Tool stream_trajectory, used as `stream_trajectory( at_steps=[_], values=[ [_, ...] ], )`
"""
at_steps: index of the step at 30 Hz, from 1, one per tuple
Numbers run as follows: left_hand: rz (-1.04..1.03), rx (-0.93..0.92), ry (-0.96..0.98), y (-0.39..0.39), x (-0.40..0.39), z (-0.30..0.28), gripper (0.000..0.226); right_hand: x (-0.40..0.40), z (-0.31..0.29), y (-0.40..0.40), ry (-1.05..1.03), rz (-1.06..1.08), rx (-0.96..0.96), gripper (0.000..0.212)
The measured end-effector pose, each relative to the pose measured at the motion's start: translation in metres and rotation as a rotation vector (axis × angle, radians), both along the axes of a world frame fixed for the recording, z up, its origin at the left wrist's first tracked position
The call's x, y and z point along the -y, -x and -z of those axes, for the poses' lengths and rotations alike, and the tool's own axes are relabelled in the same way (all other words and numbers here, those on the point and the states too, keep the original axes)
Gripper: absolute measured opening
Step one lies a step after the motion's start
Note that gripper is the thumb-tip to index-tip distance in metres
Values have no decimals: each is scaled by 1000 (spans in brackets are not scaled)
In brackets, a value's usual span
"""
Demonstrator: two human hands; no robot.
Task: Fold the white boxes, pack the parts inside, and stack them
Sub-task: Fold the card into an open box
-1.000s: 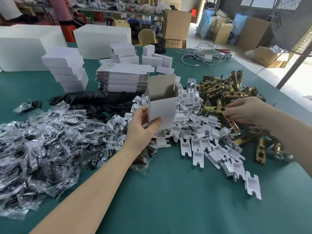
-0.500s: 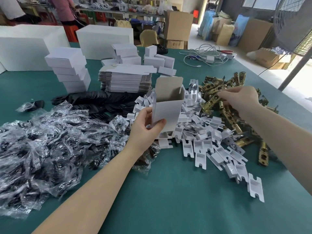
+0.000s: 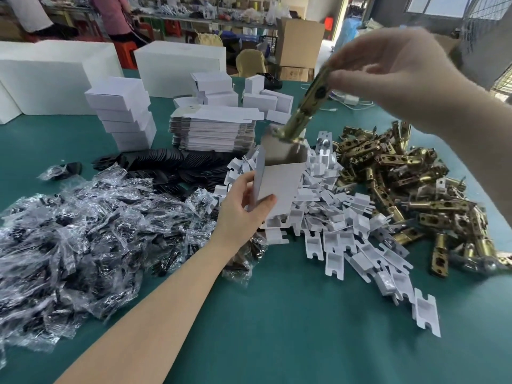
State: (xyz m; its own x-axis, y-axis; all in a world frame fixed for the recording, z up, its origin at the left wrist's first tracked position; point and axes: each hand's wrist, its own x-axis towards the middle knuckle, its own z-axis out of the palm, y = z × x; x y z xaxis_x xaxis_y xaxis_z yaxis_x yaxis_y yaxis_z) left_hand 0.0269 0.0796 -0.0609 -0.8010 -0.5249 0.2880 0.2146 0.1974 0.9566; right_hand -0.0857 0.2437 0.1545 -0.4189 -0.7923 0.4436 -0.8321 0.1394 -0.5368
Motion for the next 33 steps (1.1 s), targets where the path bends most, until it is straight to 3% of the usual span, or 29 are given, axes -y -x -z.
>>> stream_trajectory(
  at_steps=[13, 20, 33],
  values=[
    [20, -7, -23, 0, 2, 1, 35, 27, 3, 7, -248, -21, -266, 19],
    [17, -10, -59, 1, 3, 2, 38, 40, 2, 1, -252, -72, -348, 17],
    [22, -22, -82, 2, 3, 4, 38, 46, 30, 5, -401, -11, -292, 17]
  ],
)
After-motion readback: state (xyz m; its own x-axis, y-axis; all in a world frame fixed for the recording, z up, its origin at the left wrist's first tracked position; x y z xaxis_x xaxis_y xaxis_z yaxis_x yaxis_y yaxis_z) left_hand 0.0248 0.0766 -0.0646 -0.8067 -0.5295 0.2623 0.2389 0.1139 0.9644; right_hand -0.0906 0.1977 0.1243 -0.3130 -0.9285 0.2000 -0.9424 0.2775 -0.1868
